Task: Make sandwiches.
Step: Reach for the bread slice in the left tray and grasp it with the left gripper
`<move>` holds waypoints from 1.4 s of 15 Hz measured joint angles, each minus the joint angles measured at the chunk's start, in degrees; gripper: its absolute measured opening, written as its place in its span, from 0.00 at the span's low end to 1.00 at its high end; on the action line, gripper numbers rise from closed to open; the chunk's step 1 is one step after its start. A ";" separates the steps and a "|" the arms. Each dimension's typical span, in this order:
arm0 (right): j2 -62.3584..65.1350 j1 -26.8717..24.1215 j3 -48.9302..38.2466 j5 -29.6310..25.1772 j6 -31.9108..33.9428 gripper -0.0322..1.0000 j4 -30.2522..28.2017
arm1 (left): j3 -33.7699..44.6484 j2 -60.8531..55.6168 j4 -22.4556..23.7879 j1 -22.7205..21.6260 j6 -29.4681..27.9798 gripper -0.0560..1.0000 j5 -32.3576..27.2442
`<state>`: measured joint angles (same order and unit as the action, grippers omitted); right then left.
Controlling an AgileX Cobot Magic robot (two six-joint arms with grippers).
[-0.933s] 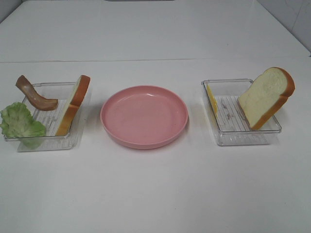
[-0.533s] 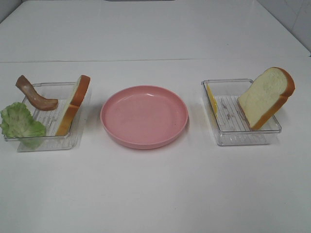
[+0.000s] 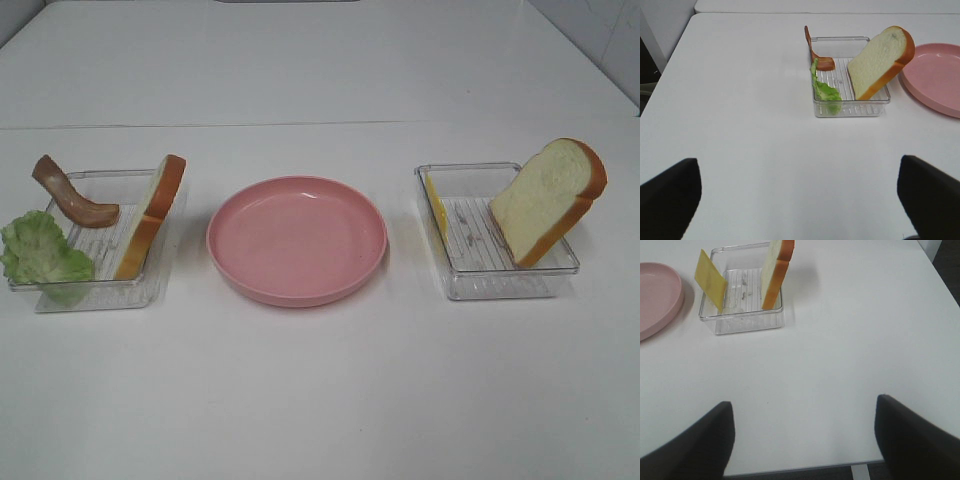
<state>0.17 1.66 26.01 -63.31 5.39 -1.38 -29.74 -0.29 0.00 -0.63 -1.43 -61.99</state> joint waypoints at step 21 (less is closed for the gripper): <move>0.00 0.00 0.00 0.00 0.00 0.77 0.00 | -57.87 92.42 0.52 0.86 0.52 0.99 -7.62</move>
<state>0.17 1.66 26.01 -63.31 5.39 -1.38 -87.61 92.13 0.52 0.23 -0.92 -69.61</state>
